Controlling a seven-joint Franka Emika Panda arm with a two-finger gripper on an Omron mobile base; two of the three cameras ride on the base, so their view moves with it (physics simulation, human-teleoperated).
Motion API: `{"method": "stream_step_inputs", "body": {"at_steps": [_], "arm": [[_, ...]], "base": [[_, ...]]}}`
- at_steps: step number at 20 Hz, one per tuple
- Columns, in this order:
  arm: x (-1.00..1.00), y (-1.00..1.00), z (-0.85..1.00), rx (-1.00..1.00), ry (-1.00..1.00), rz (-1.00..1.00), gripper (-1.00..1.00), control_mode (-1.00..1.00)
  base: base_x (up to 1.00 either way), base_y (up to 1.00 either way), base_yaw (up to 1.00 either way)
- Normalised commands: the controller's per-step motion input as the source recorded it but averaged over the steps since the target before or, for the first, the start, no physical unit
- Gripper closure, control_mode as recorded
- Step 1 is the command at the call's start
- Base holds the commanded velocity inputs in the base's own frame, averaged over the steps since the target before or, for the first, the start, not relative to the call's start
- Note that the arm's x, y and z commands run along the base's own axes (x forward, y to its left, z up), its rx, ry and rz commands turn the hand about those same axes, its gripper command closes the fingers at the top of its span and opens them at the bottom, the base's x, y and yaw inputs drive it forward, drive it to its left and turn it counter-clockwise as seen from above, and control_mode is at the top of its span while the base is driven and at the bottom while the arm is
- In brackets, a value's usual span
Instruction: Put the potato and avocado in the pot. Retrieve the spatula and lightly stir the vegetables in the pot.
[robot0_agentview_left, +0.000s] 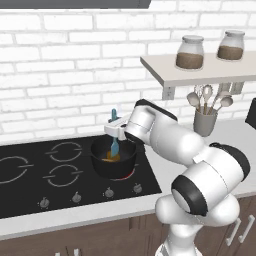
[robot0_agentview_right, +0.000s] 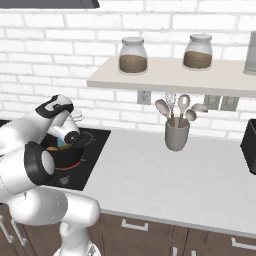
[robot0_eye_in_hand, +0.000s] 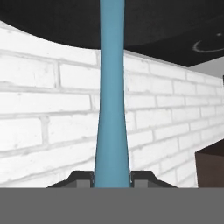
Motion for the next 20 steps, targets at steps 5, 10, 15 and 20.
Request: {"method": "stream_step_inputs", "body": {"at_steps": [5,10,15,20], "arm": [[0.04,0.02,0.0,0.0,0.0,0.0,1.0,-1.0],[0.26,0.11,-0.12,0.0,0.0,0.0,1.0,-1.0],[0.09,0.12,-0.06,0.0,0.0,0.0,1.0,-1.0],[-0.17,0.07,-0.27,0.0,0.0,0.0,1.0,-1.0]], "base": [[0.0,0.0,0.0],[0.0,0.0,0.0],[0.0,0.0,0.0],[0.0,0.0,0.0]]}}
